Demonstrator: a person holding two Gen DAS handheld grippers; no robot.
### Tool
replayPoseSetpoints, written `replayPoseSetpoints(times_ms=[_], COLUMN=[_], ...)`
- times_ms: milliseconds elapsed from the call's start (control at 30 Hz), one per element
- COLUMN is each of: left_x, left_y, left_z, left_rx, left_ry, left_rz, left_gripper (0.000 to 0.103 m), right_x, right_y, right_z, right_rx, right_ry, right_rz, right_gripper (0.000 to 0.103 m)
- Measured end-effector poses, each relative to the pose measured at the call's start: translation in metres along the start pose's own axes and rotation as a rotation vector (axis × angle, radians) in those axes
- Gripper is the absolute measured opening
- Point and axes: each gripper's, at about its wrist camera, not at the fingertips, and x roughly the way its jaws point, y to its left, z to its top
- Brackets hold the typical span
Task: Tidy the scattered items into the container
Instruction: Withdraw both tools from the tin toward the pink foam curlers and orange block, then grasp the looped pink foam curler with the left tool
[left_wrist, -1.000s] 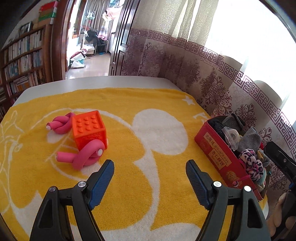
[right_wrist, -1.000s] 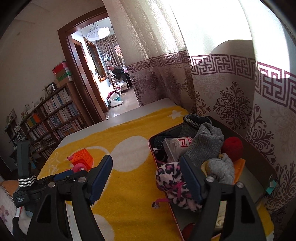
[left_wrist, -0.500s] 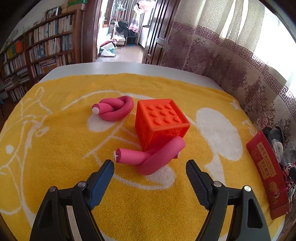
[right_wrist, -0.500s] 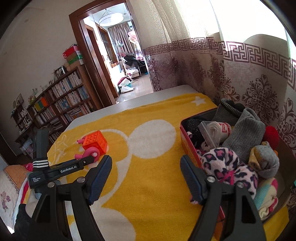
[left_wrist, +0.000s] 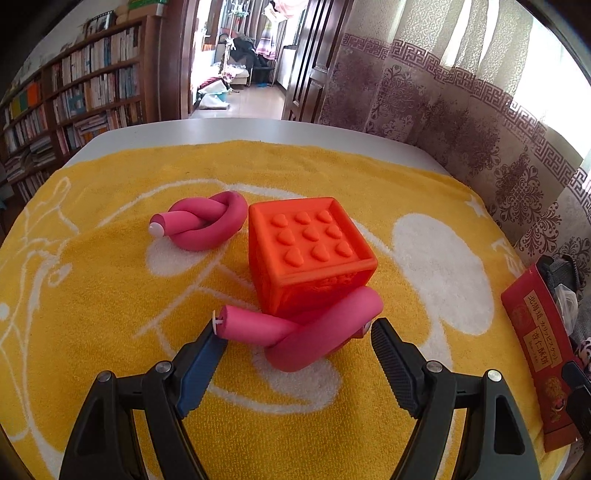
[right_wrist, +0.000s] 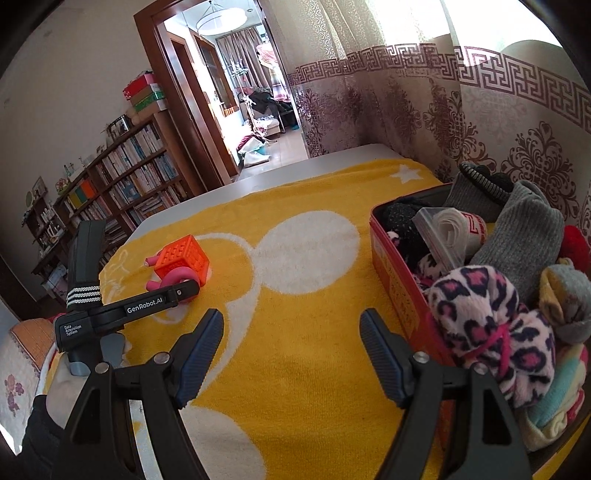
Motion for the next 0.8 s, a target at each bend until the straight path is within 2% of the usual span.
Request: replayPoseSetpoints(times_ms=[200,500,800], left_x=[-0.004,-0.027,-0.035], left_y=[0.009,0.016,0.016], left_z=[-0.001,-0.004,-0.007], left_rx=[-0.032,-0.048,-0.054], left_ry=[-0.015,-0.074,-0.079], left_rz=[-0.038,-0.056,-0.092], left_gripper=[0.082,0.08,0.08], right_x=[0.008,0.003,-0.004], right_y=[0.005,0.013,0.023], right_z=[-0.003,-0.004,-0.004], right_rx=[-0.025,-0.051,-0.071], right_ry=[0.011,-0.01,-0.023], right_rz=[-0.016,-0.03,-0.029], right_gripper=[0.079,0.079,0.079])
